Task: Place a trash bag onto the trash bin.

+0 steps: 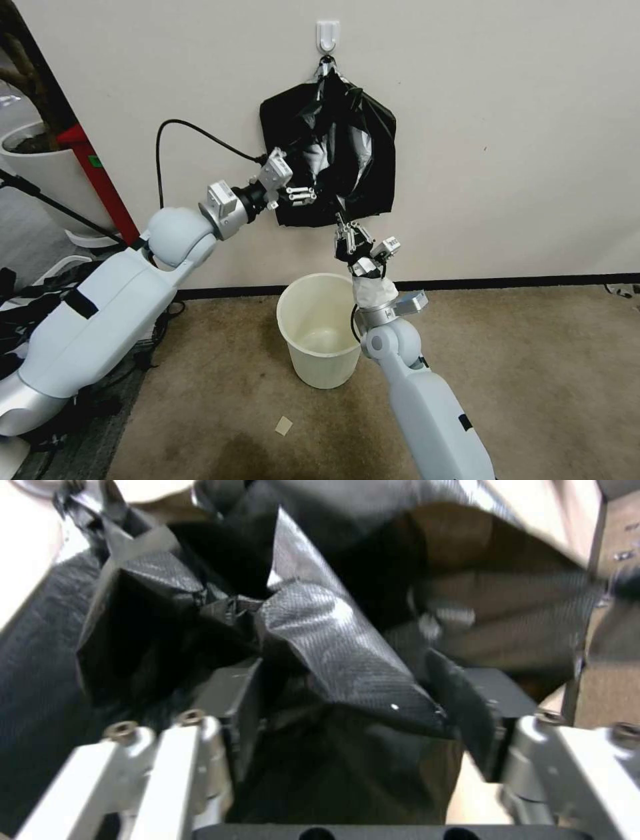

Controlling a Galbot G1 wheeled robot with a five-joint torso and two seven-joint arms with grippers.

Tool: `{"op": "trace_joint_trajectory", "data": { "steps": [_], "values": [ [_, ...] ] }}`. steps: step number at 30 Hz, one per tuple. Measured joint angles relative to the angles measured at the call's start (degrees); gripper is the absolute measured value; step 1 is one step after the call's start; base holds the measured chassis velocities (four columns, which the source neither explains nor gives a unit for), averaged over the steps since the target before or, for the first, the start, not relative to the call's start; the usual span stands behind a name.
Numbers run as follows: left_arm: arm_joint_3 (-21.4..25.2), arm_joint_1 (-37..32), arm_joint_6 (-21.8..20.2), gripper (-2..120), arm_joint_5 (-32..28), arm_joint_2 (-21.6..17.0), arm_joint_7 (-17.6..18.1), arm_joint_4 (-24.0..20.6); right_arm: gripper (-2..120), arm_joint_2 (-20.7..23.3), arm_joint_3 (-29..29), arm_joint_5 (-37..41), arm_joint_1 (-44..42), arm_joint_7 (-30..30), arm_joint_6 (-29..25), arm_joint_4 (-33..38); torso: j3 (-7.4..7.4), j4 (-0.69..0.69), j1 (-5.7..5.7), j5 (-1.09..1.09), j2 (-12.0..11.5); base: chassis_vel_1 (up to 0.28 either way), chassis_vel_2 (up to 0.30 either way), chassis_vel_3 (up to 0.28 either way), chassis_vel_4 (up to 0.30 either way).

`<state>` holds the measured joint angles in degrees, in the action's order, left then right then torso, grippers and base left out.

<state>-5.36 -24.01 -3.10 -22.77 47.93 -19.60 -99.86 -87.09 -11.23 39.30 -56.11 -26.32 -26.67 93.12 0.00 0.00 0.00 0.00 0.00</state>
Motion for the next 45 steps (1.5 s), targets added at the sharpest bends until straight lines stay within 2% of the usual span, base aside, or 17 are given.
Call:
{"op": "trace_joint_trajectory", "data": {
  "steps": [2,5,6,11,13,16,18,20,25,26,27,29,30,33,39,42,45],
  "values": [
    [0.1,0.0,-0.5,50,0.3,0.3,0.0,0.2,0,0.1,-0.1,0.0,0.0,0.0,0.0,0.3,0.0,0.0,0.0,0.0,0.0,0.0,0.0,0.0,0.0],
    [0.1,0.0,-0.7,43,0.3,0.6,0.3,0.3,0,0.2,-0.1,0.0,0.0,0.0,0.0,0.5,0.0,0.0,0.0,0.0,0.0,0.0,0.0,0.0,0.0],
    [0.1,0.0,-0.7,35,0.3,0.8,1.2,0.3,0,0.3,-0.1,0.0,-0.2,0.1,0.0,0.7,0.0,0.0,0.0,0.0,0.0,0.0,0.0,0.0,0.0],
    [0.3,-0.1,-0.5,22,-0.4,1.4,2.5,0.3,0,0.4,0.0,0.0,-0.3,0.3,-0.1,0.7,0.0,0.0,0.0,0.0,0.0,0.0,0.0,0.0,0.0],
    [0.7,-0.9,-0.3,10,-2.0,1.8,4.0,-0.1,0,0.9,0.5,-0.8,-0.9,3.6,-0.1,1.4,0.0,0.0,0.0,0.0,0.0,0.0,0.0,0.0,0.0],
    [1.0,-1.8,0.5,2,-3.0,2.0,5.1,-0.6,0,1.6,0.9,-2.9,-2.1,7.3,0.5,2.6,0.0,0.0,0.0,0.01,0.0,0.0,0.0,0.0,0.0],
    [1.1,-2.1,0.9,0,-3.2,2.0,5.4,-0.7,4,2.0,1.0,-3.8,-2.6,8.4,0.7,3.3,0.0,0.0,0.0,0.01,0.0,0.0,0.0,0.0,0.0],
    [1.7,-3.2,1.7,0,-3.5,2.3,6.1,-1.0,15,3.9,0.4,-7.3,-4.6,10.5,0.6,6.2,0.0,0.0,0.0,0.01,0.0,0.0,0.0,0.0,0.0],
    [2.2,-4.5,2.5,0,-3.8,2.5,6.7,-1.3,25,6.3,-1.0,-10.0,-5.8,11.3,-0.3,9.5,0.0,-0.01,0.0,0.0,0.0,0.0,0.0,0.0,0.0],
    [2.5,-5.3,2.9,0,-3.9,2.7,7.1,-1.5,35,7.7,-1.8,-11.2,-5.9,12.1,-0.6,11.3,-0.01,-0.01,0.0,0.01,0.0,0.0,0.0,0.0,0.0],
    [2.7,-5.9,3.3,0,-4.0,2.8,7.4,-1.6,38,8.7,-2.2,-11.9,-5.7,13.2,-0.6,12.6,-0.01,-0.01,0.0,0.02,0.0,0.0,0.0,0.0,0.0],
    [2.9,-7.2,4.3,0,-4.2,3.3,8.2,-1.7,49,12.9,-2.6,-12.6,-1.9,18.9,1.6,16.2,-0.01,-0.02,0.0,0.02,0.0,0.0,0.0,0.0,0.0],
    [2.9,-7.2,4.3,0,-4.2,3.3,8.2,-1.7,49,12.9,-2.6,-12.6,-1.9,18.9,1.6,16.2,-0.01,-0.02,0.0,0.02,0.0,0.0,0.0,0.0,0.0],
    [2.8,-7.6,4.5,0,-4.4,3.6,8.3,-2.0,63,20.9,1.6,-16.6,10.5,26.7,9.4,14.3,0.0,0.02,0.0,0.01,0.0,0.0,0.0,0.0,0.0],
    [2.4,-7.2,4.5,0,-4.5,3.9,8.4,-2.0,82,27.0,7.4,-21.9,19.7,27.8,17.5,11.2,0.0,-0.01,0.0,0.01,0.0,0.0,0.0,0.0,0.0],
    [2.3,-7.1,4.3,0,-4.5,4.1,8.6,-2.1,96,30.0,9.4,-25.8,24.7,26.9,24.3,10.1,0.0,0.01,0.0,0.01,0.0,0.0,0.0,0.0,0.0],
    [2.3,-7.1,4.2,0,-4.6,4.1,8.6,-2.3,100,31.5,9.6,-28.7,26.2,24.5,26.8,9.5,0.0,0.0,0.0,0.01,0.0,0.0,0.0,0.0,0.0]
  ]
}}
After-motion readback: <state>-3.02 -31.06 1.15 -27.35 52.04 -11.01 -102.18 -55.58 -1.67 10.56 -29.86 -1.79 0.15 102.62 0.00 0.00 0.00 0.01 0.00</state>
